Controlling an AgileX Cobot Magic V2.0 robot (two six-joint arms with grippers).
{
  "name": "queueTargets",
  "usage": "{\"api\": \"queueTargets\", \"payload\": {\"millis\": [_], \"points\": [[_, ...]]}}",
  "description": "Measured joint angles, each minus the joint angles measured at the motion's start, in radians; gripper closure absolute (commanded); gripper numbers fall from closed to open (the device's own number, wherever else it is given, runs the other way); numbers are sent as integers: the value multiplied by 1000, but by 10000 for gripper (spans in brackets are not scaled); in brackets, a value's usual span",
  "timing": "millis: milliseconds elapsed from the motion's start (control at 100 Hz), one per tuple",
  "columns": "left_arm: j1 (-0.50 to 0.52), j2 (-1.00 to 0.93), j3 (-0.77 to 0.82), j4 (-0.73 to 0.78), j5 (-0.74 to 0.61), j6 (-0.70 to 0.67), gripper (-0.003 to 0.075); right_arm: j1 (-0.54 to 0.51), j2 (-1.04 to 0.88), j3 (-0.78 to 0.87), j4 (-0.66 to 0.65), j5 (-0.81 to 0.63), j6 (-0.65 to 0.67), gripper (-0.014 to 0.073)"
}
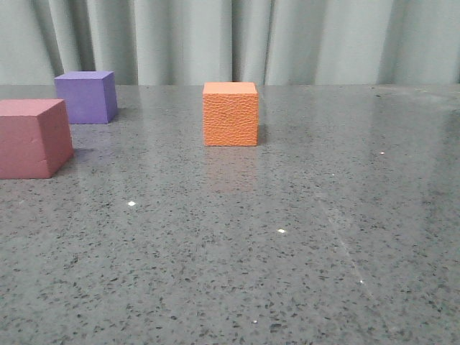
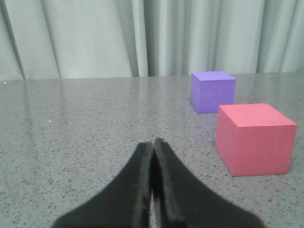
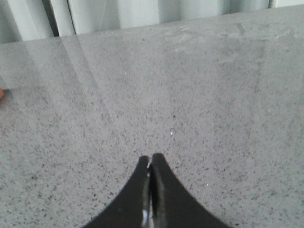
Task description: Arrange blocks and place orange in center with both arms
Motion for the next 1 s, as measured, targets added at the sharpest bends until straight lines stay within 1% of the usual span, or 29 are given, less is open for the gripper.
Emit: {"api": "queueTargets", "payload": {"millis": [70,140,330,430,590,1000], "points": [[0,0,0,0,0,0,739,-33,-1,38,43,-47,-51,659],[0,0,0,0,0,0,739,-53,-1,71,59,-108,-73,659],[0,0,0,0,0,0,739,-61,-1,154,67,-295,-84,659],[0,0,0,0,0,0,739,-61,-1,166,67,-349,-84,659],[0,0,0,0,0,0,739,-61,-1,168,68,-378,-79,659],[0,0,0,0,0,0,739,-26,-1,168,69,-382,-71,659]]}}
